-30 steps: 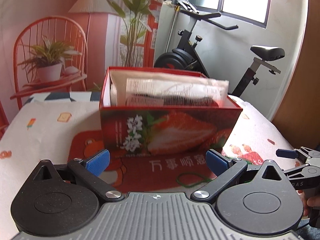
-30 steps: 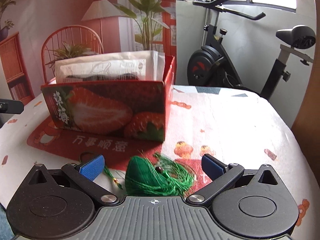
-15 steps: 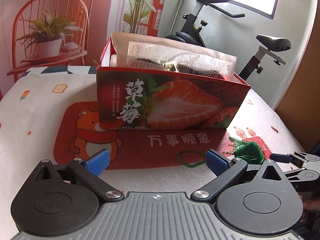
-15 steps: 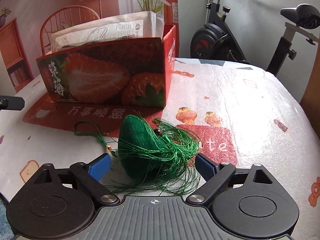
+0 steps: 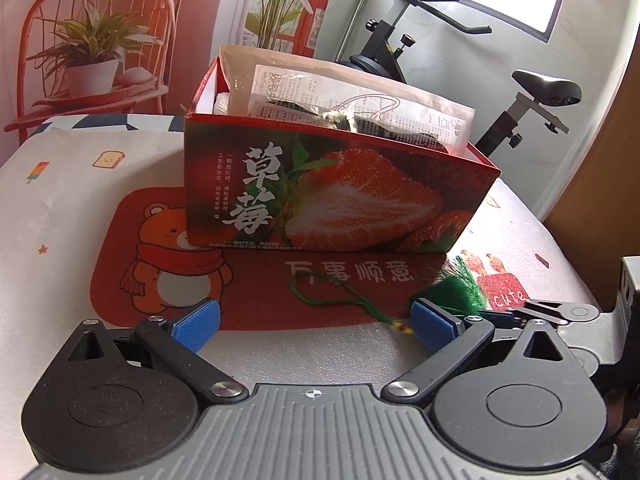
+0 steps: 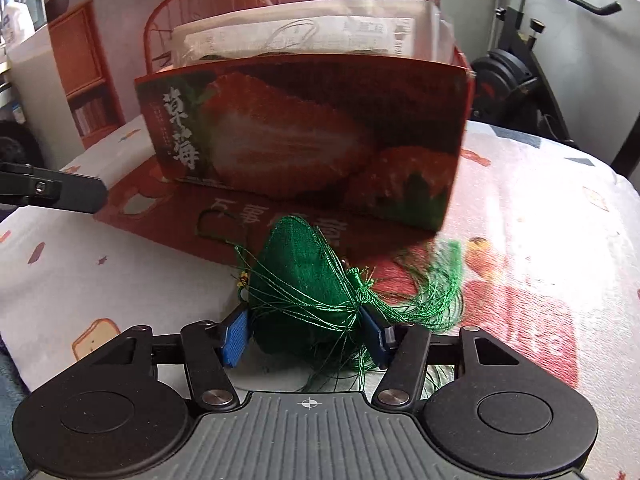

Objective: Organize soft objects
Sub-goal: 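Reach both tools down to the green tasseled knit ball, then close the right tool on the green ball and lift it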

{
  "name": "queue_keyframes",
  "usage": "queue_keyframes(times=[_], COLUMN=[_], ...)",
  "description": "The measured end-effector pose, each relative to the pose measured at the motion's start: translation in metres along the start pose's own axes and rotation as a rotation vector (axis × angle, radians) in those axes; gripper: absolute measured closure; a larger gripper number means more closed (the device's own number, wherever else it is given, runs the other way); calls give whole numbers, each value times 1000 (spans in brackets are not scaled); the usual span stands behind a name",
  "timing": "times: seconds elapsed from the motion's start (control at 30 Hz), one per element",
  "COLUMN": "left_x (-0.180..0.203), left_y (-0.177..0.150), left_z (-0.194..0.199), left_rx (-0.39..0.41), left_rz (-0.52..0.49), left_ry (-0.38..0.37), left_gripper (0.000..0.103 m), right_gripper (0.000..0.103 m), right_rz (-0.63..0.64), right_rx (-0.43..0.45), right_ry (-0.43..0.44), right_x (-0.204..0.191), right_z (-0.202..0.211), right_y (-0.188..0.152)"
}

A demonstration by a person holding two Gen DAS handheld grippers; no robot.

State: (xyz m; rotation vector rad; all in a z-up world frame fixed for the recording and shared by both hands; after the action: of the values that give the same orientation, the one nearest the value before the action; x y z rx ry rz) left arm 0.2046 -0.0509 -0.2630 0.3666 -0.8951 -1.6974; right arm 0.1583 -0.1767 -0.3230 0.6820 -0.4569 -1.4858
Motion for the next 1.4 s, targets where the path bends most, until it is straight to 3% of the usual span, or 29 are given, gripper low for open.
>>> queue_keyframes(times=[0.3, 0.5, 0.57, 0.67, 1.07, 1.4], left_x=[8, 12, 11, 10, 13, 28], left_y=[-7, -14, -19, -24, -33, -26], left_z=[-13, -29, -34, -38, -31, -17], left_rx=[-40, -85, -101, -129, -127, -89], left_rz=[8, 28, 46, 61, 82, 53], left_ry=[-65, -104, -120, -134, -167, -206], left_gripper=[8, 25, 39, 46, 46, 47], right_gripper=[49, 49, 49, 49, 50, 51], right_rz=[105, 121, 105, 97, 104, 150], right_rx=[-5, -3, -2, 8, 36, 140], right_ry=[118, 162, 164, 170, 165, 163], right_x=[-59, -75, -75, -78, -87, -95], right_z=[-25, -26, -25, -21, -5, 24], right_y=[13, 11, 11, 9, 1, 21])
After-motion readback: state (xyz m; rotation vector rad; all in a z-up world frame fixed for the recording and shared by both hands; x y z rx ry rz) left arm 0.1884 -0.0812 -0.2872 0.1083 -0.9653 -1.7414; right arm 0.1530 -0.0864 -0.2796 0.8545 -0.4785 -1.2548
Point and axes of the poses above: each gripper's, at about its wrist camera, not at the fingertips, and z roughly against the way its jaws point, x to its right, y to its top, the point moved 8 cm from there along -z, roughly the way its jaws point, and after that the axes turned 1 degree about -z, right-handed, at the moved point
